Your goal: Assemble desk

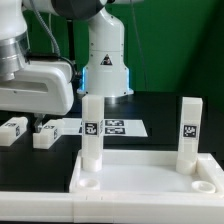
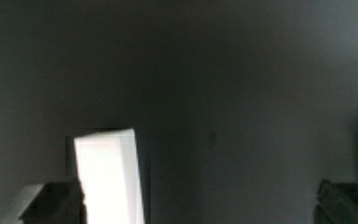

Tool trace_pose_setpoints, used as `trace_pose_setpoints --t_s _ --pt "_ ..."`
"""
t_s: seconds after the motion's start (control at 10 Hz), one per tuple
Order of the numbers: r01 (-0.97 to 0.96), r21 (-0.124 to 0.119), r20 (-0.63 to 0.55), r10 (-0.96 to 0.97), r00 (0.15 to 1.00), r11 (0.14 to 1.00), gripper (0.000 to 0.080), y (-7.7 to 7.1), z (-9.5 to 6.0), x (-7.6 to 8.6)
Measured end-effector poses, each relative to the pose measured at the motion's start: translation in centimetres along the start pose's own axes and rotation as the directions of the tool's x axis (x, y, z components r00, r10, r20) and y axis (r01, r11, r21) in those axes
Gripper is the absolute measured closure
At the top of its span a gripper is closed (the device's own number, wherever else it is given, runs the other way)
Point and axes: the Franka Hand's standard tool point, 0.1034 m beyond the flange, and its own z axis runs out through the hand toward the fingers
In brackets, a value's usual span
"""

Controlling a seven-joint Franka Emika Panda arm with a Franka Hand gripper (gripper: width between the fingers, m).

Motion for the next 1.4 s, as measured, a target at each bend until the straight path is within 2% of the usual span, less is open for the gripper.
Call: trace_pose_setpoints --t_s 0.2,0.3,0.4,0.5,0.6,0.7,1.0,1.3,1.4 --pt "0.003 -0.001 -0.001 -0.003 1.000 1.000 0.0150 -0.1 0.0 0.1" --pt "-0.006 0.008 0.009 0.006 1.000 1.000 0.0150 0.0 0.2 -0.1" --pt "-0.065 0.057 0.061 0.061 0.996 0.996 0.0150 0.8 1.0 -0.7" --pt "-0.129 0.077 0.084 0.123 0.989 0.989 0.0150 1.5 1.9 -1.4" --pt "-0.168 0.111 0.137 0.153 0.979 0.979 0.0150 1.2 2.8 -2.8" --pt "-0.181 0.126 0.157 0.161 0.974 0.975 0.0150 1.1 3.2 -3.4" --pt "-0.179 0.128 0.179 0.155 0.972 0.975 0.0150 0.8 3.5 -3.7" --pt "-0.181 0.151 0.362 0.116 0.925 0.972 0.0150 -0.1 4.1 -5.3" --pt "-0.188 0.149 0.392 0.116 0.912 0.971 0.0150 -0.3 4.2 -5.4"
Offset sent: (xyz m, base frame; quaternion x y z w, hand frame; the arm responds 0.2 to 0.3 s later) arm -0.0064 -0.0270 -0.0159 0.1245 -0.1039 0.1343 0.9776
